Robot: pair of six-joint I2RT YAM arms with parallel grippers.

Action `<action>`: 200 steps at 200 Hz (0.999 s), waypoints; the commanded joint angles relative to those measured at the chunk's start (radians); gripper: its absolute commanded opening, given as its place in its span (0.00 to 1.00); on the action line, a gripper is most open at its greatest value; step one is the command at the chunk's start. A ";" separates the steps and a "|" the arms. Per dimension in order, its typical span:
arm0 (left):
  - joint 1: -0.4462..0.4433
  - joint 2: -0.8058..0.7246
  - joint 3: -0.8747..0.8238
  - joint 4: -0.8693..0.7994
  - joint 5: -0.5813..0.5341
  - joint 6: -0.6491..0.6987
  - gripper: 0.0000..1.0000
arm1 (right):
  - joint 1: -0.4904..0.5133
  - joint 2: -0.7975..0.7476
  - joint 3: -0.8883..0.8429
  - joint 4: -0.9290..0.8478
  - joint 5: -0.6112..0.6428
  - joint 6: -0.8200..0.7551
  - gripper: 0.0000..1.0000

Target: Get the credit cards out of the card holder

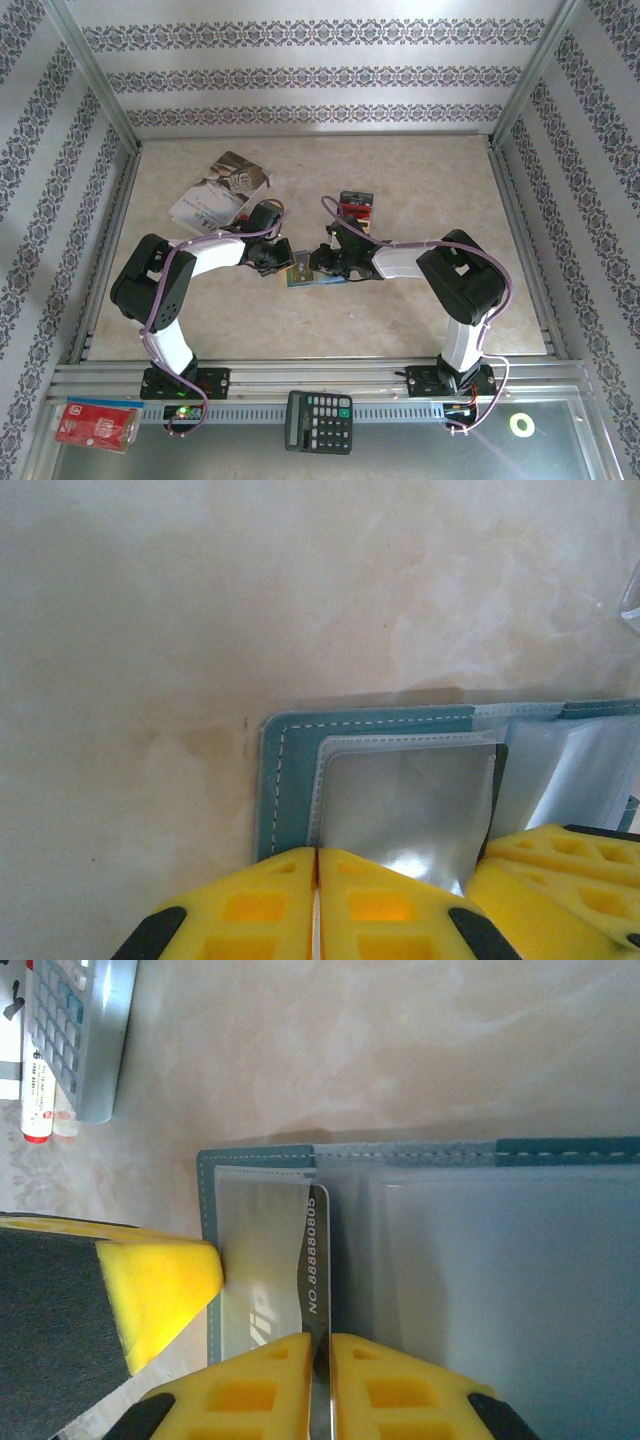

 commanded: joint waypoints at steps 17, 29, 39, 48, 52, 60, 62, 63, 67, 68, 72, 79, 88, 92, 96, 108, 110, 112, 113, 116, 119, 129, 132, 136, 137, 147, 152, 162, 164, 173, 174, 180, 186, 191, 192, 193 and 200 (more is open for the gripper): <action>-0.014 0.007 0.004 -0.050 -0.014 0.021 0.09 | -0.002 0.011 0.007 0.026 -0.012 0.016 0.10; -0.013 0.002 0.006 -0.056 -0.019 0.027 0.11 | -0.004 0.002 0.000 0.025 0.000 0.014 0.08; -0.014 -0.003 0.008 -0.066 -0.026 0.029 0.15 | -0.006 -0.008 -0.008 0.024 0.011 0.013 0.06; -0.014 -0.009 0.009 -0.070 -0.031 0.033 0.18 | -0.011 -0.018 -0.017 0.024 0.021 0.012 0.05; -0.013 -0.012 0.010 -0.073 -0.034 0.036 0.19 | -0.013 -0.022 -0.021 0.021 0.024 0.011 0.05; -0.013 -0.016 0.013 -0.079 -0.037 0.040 0.20 | -0.019 -0.030 -0.031 0.018 0.033 0.011 0.04; -0.013 -0.017 0.013 -0.080 -0.038 0.041 0.21 | -0.020 -0.034 -0.033 0.018 0.036 0.011 0.04; -0.012 -0.018 0.015 -0.082 -0.039 0.043 0.21 | -0.020 -0.034 -0.034 0.018 0.037 0.011 0.04; -0.012 -0.019 0.016 -0.086 -0.042 0.046 0.21 | -0.023 -0.039 -0.039 0.019 0.041 0.011 0.04; -0.012 -0.019 0.016 -0.087 -0.043 0.045 0.21 | -0.024 -0.040 -0.041 0.018 0.041 0.010 0.04; -0.012 -0.021 0.019 -0.090 -0.046 0.049 0.21 | -0.028 -0.044 -0.046 0.018 0.046 0.010 0.04; -0.013 -0.022 0.023 -0.094 -0.050 0.052 0.22 | -0.031 -0.052 -0.053 0.019 0.051 0.008 0.03; -0.012 -0.024 0.025 -0.093 -0.049 0.052 0.22 | -0.037 -0.060 -0.060 0.018 0.054 0.006 0.03; -0.012 -0.025 0.028 -0.093 -0.048 0.055 0.22 | -0.039 -0.063 -0.062 0.017 0.054 0.005 0.03; -0.013 -0.025 0.030 -0.095 -0.047 0.055 0.22 | -0.039 -0.066 -0.066 0.019 0.056 0.004 0.03; -0.013 -0.028 0.038 -0.095 -0.042 0.058 0.21 | -0.041 -0.071 -0.068 0.018 0.055 0.002 0.03; -0.012 -0.030 0.039 -0.095 -0.041 0.058 0.22 | -0.041 -0.071 -0.067 0.019 0.054 0.002 0.03; -0.012 -0.031 0.041 -0.096 -0.039 0.060 0.22 | -0.041 -0.071 -0.067 0.019 0.053 0.001 0.03; -0.013 -0.031 0.042 -0.097 -0.039 0.060 0.22 | -0.040 -0.071 -0.067 0.019 0.053 0.001 0.02; -0.013 -0.033 0.043 -0.096 -0.038 0.062 0.21 | -0.040 -0.071 -0.067 0.019 0.051 0.001 0.02; -0.013 -0.034 0.046 -0.098 -0.037 0.062 0.21 | -0.040 -0.071 -0.066 0.020 0.050 0.000 0.03; -0.014 -0.043 0.053 -0.098 -0.032 0.063 0.21 | -0.040 -0.070 -0.063 0.022 0.043 0.001 0.02; -0.014 -0.046 0.054 -0.097 -0.027 0.062 0.21 | -0.040 -0.070 -0.063 0.023 0.041 0.002 0.02; -0.014 -0.049 0.054 -0.094 -0.023 0.062 0.21 | -0.041 -0.068 -0.062 0.024 0.040 0.002 0.02; -0.013 -0.050 0.054 -0.092 -0.022 0.062 0.21 | -0.041 -0.068 -0.062 0.024 0.040 0.002 0.02; -0.013 -0.063 0.046 -0.072 -0.002 0.060 0.20 | -0.040 -0.070 -0.063 0.029 0.039 0.002 0.02; -0.013 -0.068 0.038 -0.055 0.010 0.056 0.20 | -0.041 -0.069 -0.064 0.031 0.037 0.002 0.02; -0.013 -0.080 0.023 -0.020 0.030 0.046 0.19 | -0.040 -0.071 -0.066 0.035 0.037 0.002 0.02; -0.014 -0.082 0.020 -0.015 0.036 0.045 0.19 | -0.041 -0.071 -0.066 0.036 0.037 0.003 0.02; -0.014 -0.088 0.008 0.014 0.053 0.036 0.18 | -0.041 -0.073 -0.067 0.037 0.038 0.002 0.02; -0.013 -0.088 0.006 0.016 0.055 0.035 0.17 | -0.041 -0.073 -0.068 0.037 0.037 0.002 0.02; -0.015 -0.087 0.002 0.032 0.068 0.029 0.17 | -0.040 -0.073 -0.068 0.039 0.036 0.002 0.02; -0.017 -0.084 -0.001 0.044 0.076 0.024 0.16 | -0.041 -0.073 -0.069 0.039 0.035 0.003 0.02; -0.019 -0.078 -0.002 0.052 0.083 0.021 0.16 | -0.041 -0.072 -0.069 0.042 0.032 0.003 0.02; -0.020 -0.076 -0.002 0.054 0.084 0.021 0.16 | -0.040 -0.072 -0.068 0.043 0.031 0.003 0.02; -0.020 -0.074 -0.002 0.056 0.086 0.021 0.16 | -0.040 -0.071 -0.069 0.045 0.030 0.004 0.02; -0.025 -0.063 0.002 0.059 0.091 0.020 0.16 | -0.041 -0.070 -0.069 0.050 0.025 0.004 0.02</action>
